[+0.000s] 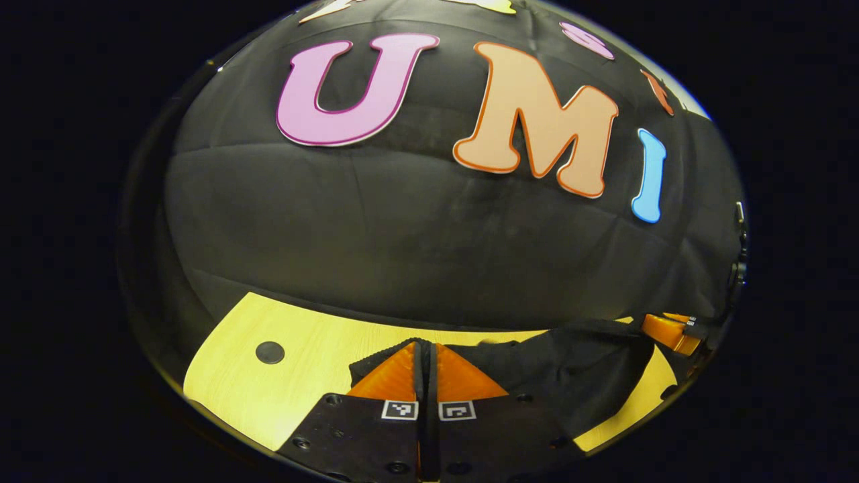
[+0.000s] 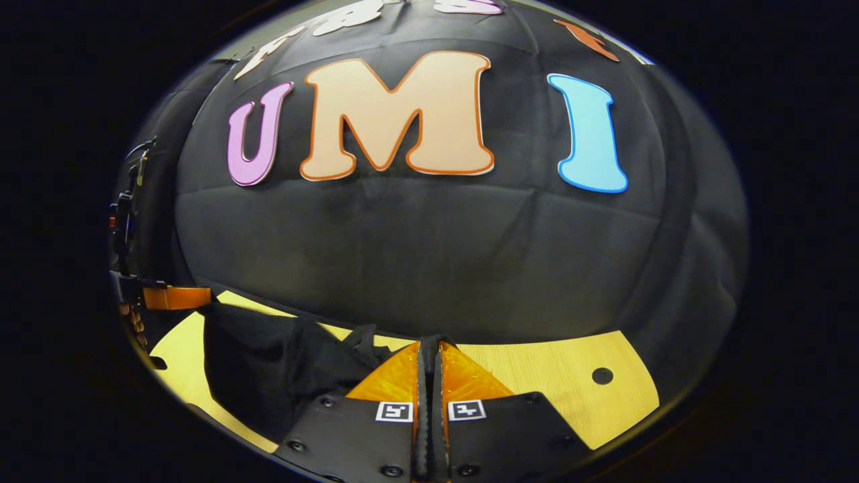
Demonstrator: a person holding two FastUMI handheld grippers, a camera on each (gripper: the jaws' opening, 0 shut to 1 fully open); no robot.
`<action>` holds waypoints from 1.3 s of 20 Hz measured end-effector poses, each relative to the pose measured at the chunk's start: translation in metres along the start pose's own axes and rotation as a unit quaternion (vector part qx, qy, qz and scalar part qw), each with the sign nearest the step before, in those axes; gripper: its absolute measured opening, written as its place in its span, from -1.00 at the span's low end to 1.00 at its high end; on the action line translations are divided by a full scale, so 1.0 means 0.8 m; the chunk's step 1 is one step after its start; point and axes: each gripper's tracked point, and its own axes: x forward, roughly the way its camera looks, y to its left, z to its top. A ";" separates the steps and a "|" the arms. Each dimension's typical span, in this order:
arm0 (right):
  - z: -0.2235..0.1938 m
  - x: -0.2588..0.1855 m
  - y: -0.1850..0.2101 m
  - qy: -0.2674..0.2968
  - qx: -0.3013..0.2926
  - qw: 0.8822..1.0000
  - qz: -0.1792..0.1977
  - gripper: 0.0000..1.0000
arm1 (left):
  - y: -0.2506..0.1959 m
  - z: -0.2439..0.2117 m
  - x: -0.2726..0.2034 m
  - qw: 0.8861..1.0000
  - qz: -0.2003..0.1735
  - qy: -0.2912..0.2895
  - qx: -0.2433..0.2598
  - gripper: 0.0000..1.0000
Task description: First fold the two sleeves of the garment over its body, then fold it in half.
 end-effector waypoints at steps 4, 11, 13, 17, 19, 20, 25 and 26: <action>-0.017 0.022 -0.003 0.018 0.006 1.000 -0.008 -0.91 | 0.006 -0.010 0.021 1.000 0.014 0.003 0.013 -1.00; -0.016 0.022 -0.011 0.018 -0.001 0.999 -0.030 -0.64 | 0.004 0.013 0.021 0.999 0.013 -0.020 0.028 0.12; -0.004 0.016 -0.014 0.001 -0.016 0.999 -0.038 0.04 | 0.011 0.016 0.014 0.999 0.028 -0.015 0.039 0.86; 0.002 -0.003 -0.010 0.004 -0.019 0.999 -0.031 0.89 | 0.009 0.039 -0.012 0.999 0.030 -0.035 0.026 0.89; 0.008 -0.026 -0.014 0.001 -0.026 0.999 -0.033 0.99 | 0.005 0.053 -0.036 0.999 0.026 -0.041 0.024 0.89; 0.017 -0.041 -0.012 -0.011 -0.025 0.999 -0.028 0.99 | 0.002 0.062 -0.053 0.998 0.024 -0.051 0.025 0.90; 0.075 -0.145 0.002 -0.092 -0.034 0.995 0.009 0.94 | 0.002 0.103 -0.152 0.991 0.043 -0.122 0.025 0.90; 0.082 -0.169 0.003 -0.106 -0.038 0.993 0.015 0.93 | 0.005 0.107 -0.174 0.989 0.055 -0.133 0.027 0.90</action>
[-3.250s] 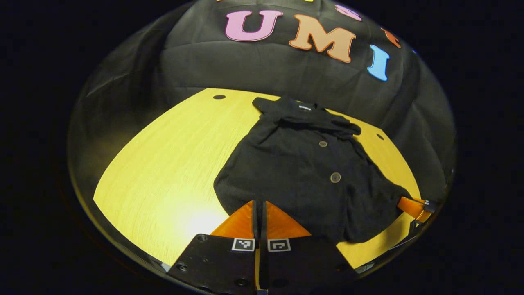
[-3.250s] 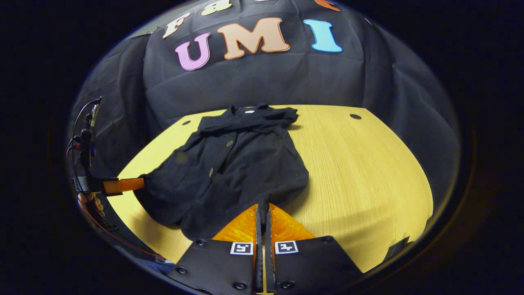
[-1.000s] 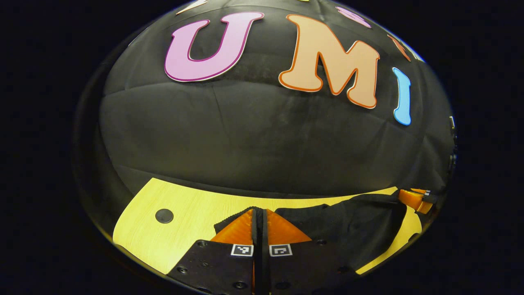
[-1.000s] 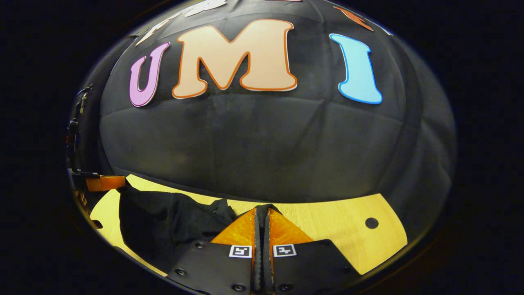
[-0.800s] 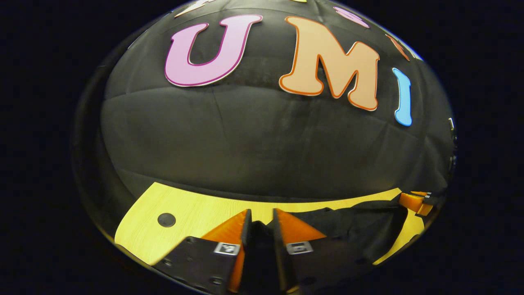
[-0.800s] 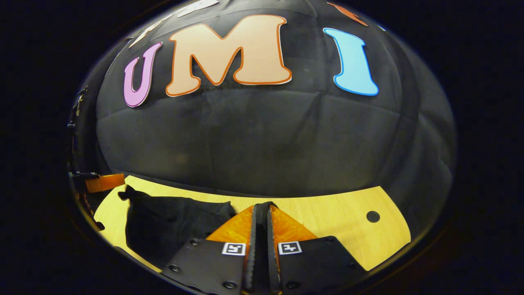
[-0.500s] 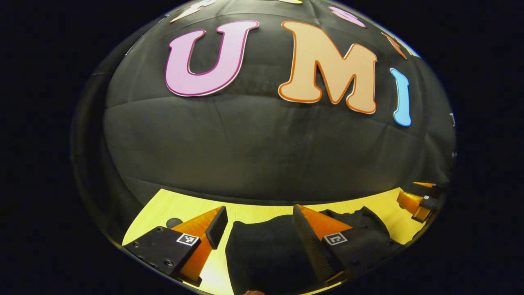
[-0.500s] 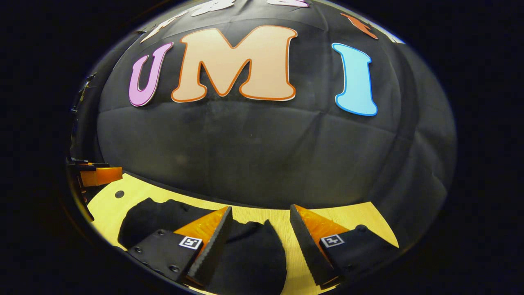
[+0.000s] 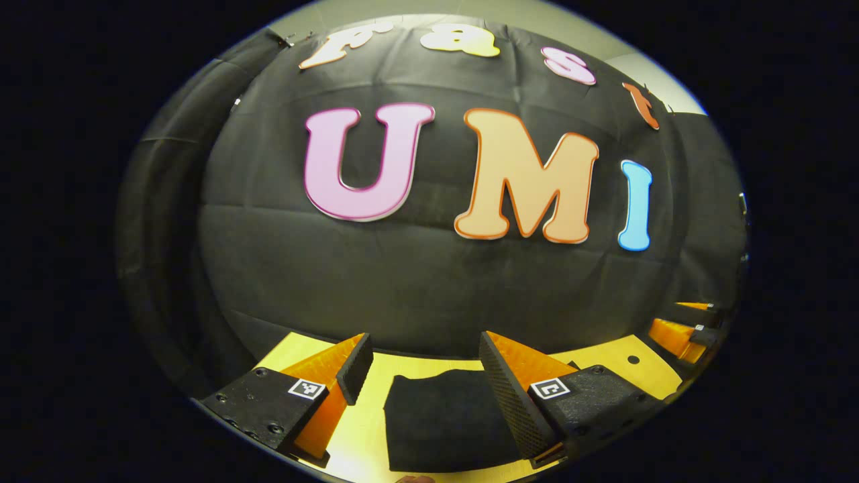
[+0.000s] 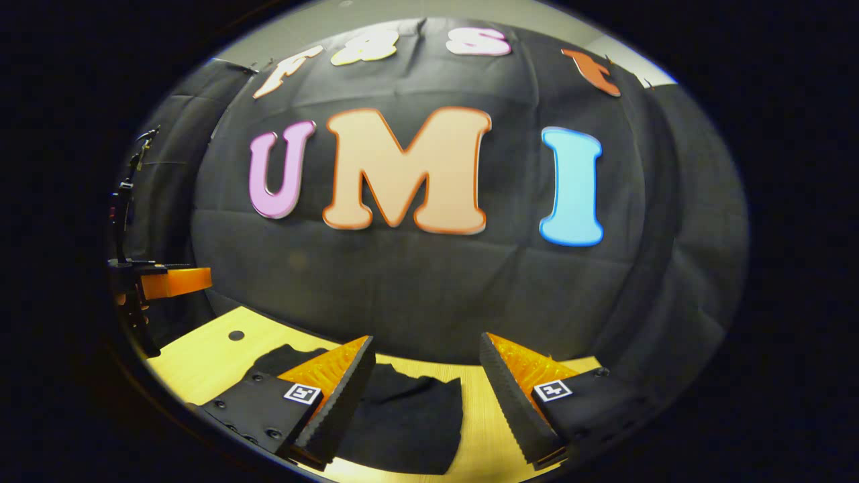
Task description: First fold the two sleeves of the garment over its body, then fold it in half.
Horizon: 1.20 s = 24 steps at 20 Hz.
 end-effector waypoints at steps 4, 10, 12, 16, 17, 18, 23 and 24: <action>0.024 -0.091 0.009 -0.061 -0.012 0.998 0.020 1.00 | 0.009 0.014 -0.091 0.999 0.028 -0.038 -0.016 0.89; 0.017 -0.204 0.014 -0.092 0.031 0.995 0.038 0.94 | 0.007 0.041 -0.217 0.994 0.051 -0.084 -0.040 0.87; 0.012 -0.227 0.007 -0.094 0.040 0.994 0.035 0.96 | 0.006 0.039 -0.247 0.994 0.062 -0.089 -0.020 0.83; -0.008 -0.261 0.000 -0.096 0.060 0.993 0.027 1.00 | -0.018 0.017 -0.290 0.995 0.053 -0.081 -0.008 0.84; -0.013 -0.270 -0.001 -0.097 0.060 0.993 0.024 1.00 | -0.022 0.012 -0.297 0.996 0.052 -0.078 -0.014 0.84; -0.018 -0.277 -0.002 -0.097 0.057 0.993 0.023 0.96 | -0.024 0.009 -0.304 0.996 0.052 -0.073 -0.020 0.84; -0.044 -0.312 0.012 -0.088 0.070 0.993 0.039 1.00 | -0.025 0.004 -0.320 0.996 0.055 -0.072 -0.007 0.84; -0.048 -0.317 0.012 -0.086 0.078 0.993 0.037 1.00 | -0.019 0.005 -0.322 0.996 0.062 -0.072 0.003 0.83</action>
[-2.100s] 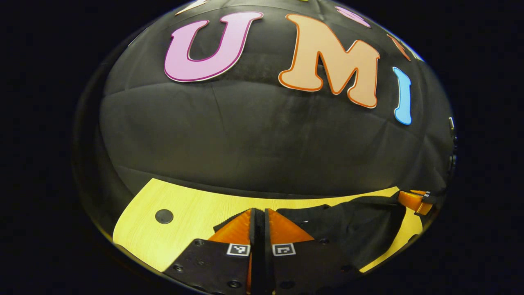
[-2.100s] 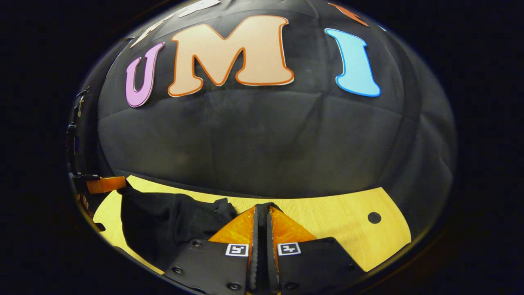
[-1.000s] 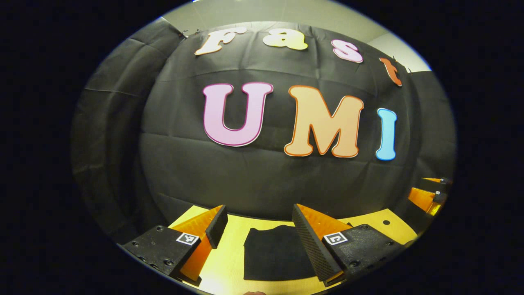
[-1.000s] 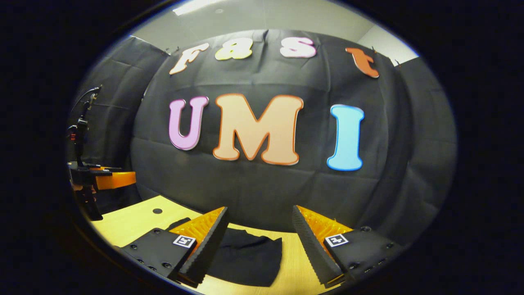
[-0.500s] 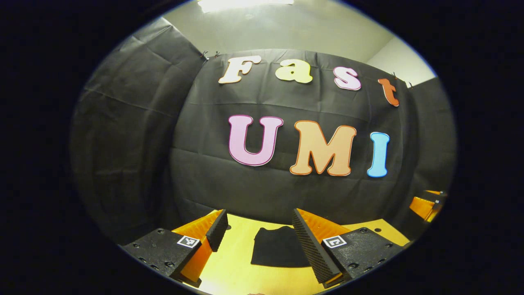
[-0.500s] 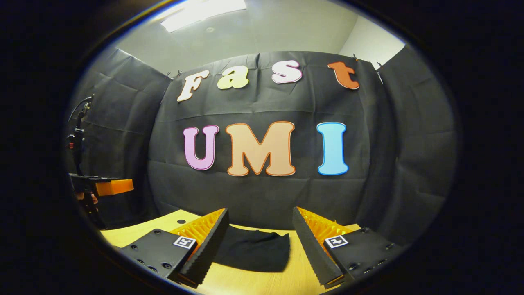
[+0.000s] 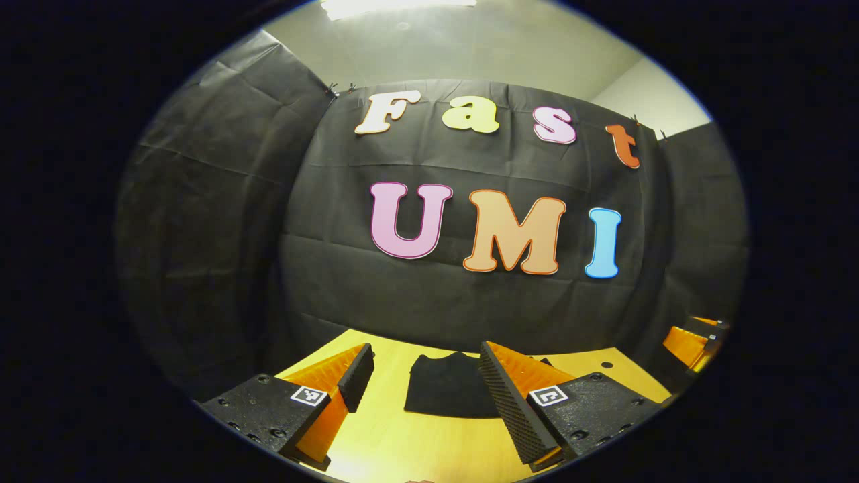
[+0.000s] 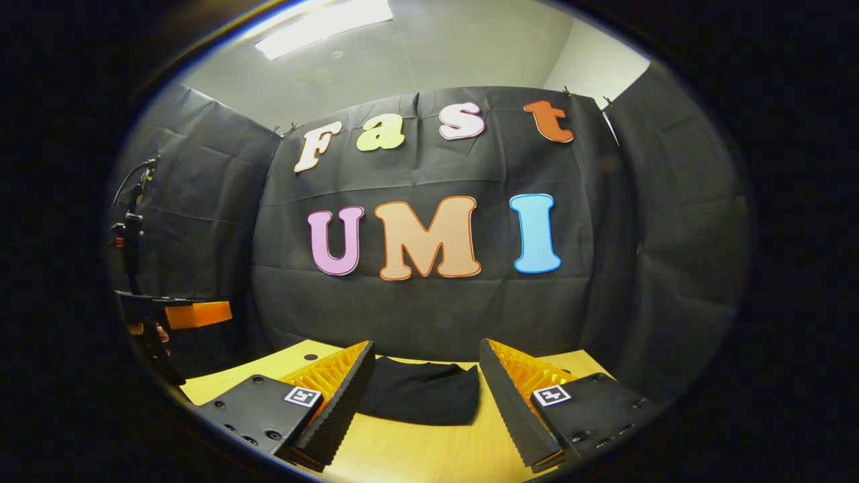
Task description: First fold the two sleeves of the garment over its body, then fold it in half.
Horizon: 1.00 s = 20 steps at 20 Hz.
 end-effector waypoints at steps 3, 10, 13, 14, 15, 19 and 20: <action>-0.011 -0.011 -0.002 0.008 0.015 1.000 -0.005 0.96 | 0.007 0.000 -0.010 1.000 0.005 0.001 -0.001 0.86; -0.015 -0.024 -0.007 0.008 0.026 1.000 -0.005 0.97 | -0.005 -0.037 -0.016 0.999 -0.005 0.035 -0.010 0.87; -0.020 -0.019 -0.009 0.011 0.034 0.999 -0.003 0.92 | -0.011 -0.043 -0.017 0.999 -0.009 0.041 -0.012 0.87; -0.019 -0.019 -0.009 0.011 0.039 0.999 -0.002 0.92 | -0.012 -0.045 -0.016 0.999 -0.010 0.041 -0.013 0.87; -0.020 -0.022 -0.011 0.012 0.042 0.999 -0.003 0.94 | -0.015 -0.047 -0.015 0.999 -0.012 0.041 -0.017 0.87; -0.024 -0.022 -0.017 0.015 0.048 0.999 -0.008 0.94 | -0.021 -0.056 -0.013 0.998 -0.019 0.051 -0.024 0.87; -0.025 -0.023 -0.018 0.016 0.050 0.999 -0.009 0.94 | -0.020 -0.056 -0.013 0.998 -0.019 0.052 -0.022 0.87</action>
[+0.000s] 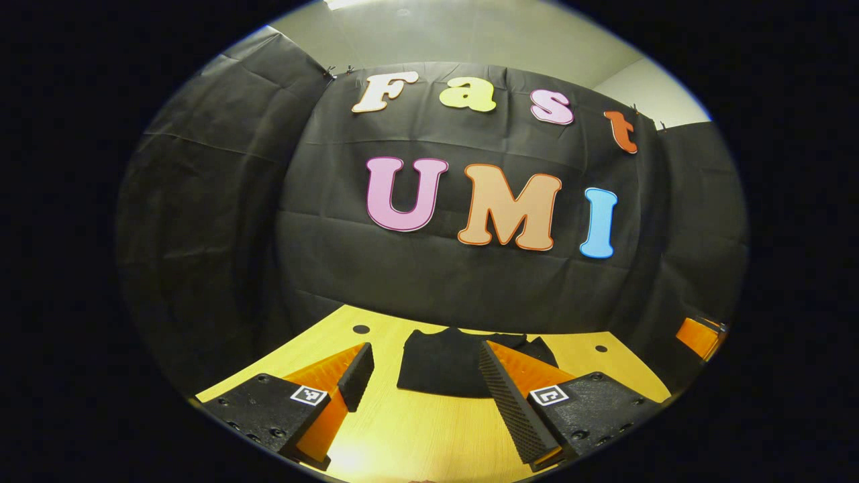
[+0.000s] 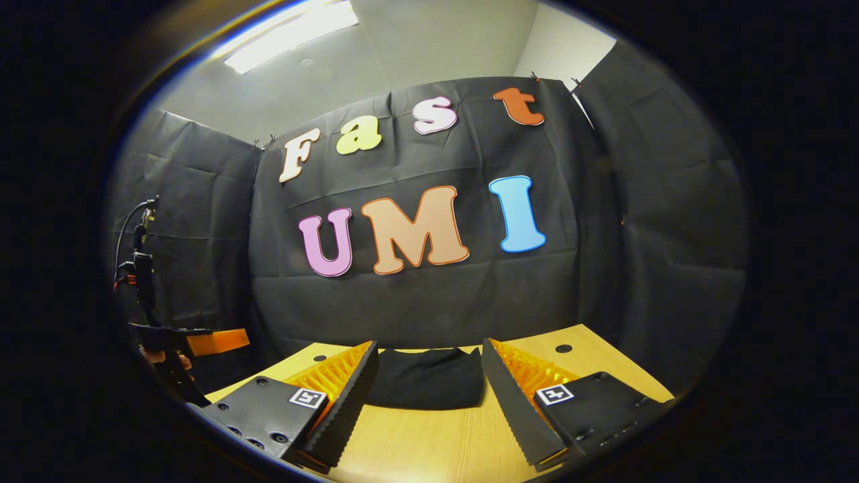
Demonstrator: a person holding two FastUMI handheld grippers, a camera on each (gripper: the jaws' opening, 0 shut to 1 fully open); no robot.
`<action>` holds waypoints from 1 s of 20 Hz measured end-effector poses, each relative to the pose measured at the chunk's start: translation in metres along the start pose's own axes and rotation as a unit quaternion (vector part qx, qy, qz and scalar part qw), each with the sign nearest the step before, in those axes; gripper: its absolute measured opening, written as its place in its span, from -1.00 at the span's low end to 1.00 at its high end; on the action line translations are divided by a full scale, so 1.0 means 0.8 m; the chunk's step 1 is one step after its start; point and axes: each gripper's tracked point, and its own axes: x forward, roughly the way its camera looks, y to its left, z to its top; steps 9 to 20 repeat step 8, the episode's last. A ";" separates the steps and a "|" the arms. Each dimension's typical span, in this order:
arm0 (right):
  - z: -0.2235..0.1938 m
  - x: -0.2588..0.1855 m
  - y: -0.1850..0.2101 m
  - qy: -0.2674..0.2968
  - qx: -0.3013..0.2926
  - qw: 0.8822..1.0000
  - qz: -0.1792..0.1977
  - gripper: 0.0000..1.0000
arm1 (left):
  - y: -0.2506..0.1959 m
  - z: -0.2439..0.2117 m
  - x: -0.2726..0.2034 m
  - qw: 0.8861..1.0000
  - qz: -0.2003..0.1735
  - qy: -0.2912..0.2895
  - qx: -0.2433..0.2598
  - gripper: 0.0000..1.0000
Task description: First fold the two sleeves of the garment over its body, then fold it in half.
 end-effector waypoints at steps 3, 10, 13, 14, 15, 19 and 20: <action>-0.003 -0.002 -0.001 0.003 0.004 1.000 -0.003 0.94 | 0.000 -0.002 0.001 1.000 -0.001 0.003 0.003 0.87; 0.001 -0.006 -0.008 -0.001 -0.012 1.000 -0.010 0.94 | -0.003 -0.003 0.001 1.000 -0.003 0.003 0.002 0.87; 0.001 -0.006 -0.008 -0.001 -0.012 1.000 -0.010 0.94 | -0.003 -0.003 0.001 1.000 -0.003 0.003 0.002 0.87; 0.001 -0.006 -0.008 -0.001 -0.012 1.000 -0.010 0.94 | -0.003 -0.003 0.001 1.000 -0.003 0.003 0.002 0.87; 0.001 -0.006 -0.008 -0.001 -0.012 1.000 -0.010 0.94 | -0.003 -0.003 0.001 1.000 -0.003 0.003 0.002 0.87; 0.001 -0.006 -0.008 -0.001 -0.012 1.000 -0.010 0.94 | -0.003 -0.003 0.001 1.000 -0.003 0.003 0.002 0.87; 0.001 -0.006 -0.008 -0.001 -0.012 1.000 -0.010 0.94 | -0.003 -0.003 0.001 1.000 -0.003 0.003 0.002 0.87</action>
